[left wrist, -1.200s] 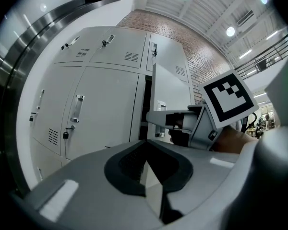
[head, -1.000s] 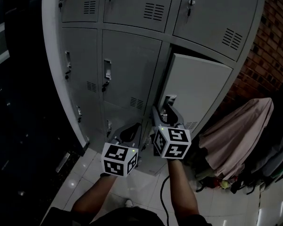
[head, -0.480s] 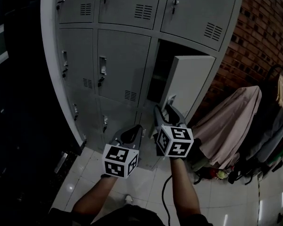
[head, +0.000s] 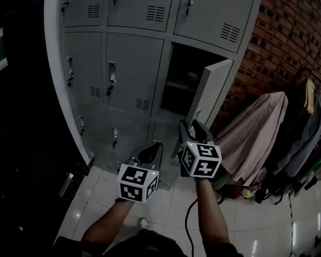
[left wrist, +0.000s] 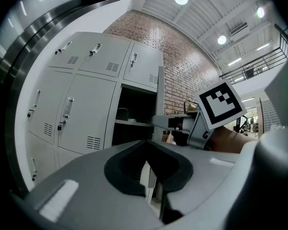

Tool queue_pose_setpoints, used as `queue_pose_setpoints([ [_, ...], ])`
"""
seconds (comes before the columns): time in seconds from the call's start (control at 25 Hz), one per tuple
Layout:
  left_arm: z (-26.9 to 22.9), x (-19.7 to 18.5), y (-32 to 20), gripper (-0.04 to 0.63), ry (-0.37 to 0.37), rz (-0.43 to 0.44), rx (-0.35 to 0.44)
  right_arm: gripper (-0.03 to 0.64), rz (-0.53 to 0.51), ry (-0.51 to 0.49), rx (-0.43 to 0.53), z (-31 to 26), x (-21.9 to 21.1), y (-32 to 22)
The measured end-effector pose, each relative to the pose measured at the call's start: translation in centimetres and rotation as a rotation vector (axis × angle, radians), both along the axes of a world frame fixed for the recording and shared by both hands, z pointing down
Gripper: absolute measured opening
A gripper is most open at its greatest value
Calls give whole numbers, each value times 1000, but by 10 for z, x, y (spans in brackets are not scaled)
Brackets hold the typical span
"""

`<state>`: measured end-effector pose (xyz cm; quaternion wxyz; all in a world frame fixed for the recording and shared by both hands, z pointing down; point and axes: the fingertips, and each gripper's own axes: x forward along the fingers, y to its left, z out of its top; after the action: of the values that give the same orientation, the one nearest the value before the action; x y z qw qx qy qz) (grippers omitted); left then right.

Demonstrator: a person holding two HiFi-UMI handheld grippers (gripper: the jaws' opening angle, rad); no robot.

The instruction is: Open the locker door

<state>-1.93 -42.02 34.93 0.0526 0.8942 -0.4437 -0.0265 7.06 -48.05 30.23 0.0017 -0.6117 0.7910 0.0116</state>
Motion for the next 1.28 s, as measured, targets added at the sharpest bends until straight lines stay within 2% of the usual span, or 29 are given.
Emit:
queue_pose_setpoints([
  [0.2,-2,5,14,5,8,9,9,166,-14,50,-16,2,0,2],
  [0.36,-4,2,24,5,18,2,7,225,-16,112,-27,6,-6,4],
  [0.44,-7,1,31,5,26,4,6,226,-2,128,-32,5,-6,6],
  [0.64,0,-6,54,5,44,1,-19,243,63,115,-34,4,10,18],
  [0.76,12,-12,64,5,51,-9,-51,244,90,141,-46,10,21,25],
  [1.08,10,-15,88,5,46,-39,-48,245,68,162,-64,15,31,32],
  [1.2,7,-15,98,5,37,-59,-42,325,40,158,-55,15,30,34],
  [1.28,5,-13,107,5,27,-69,-35,345,29,173,-59,17,32,33],
])
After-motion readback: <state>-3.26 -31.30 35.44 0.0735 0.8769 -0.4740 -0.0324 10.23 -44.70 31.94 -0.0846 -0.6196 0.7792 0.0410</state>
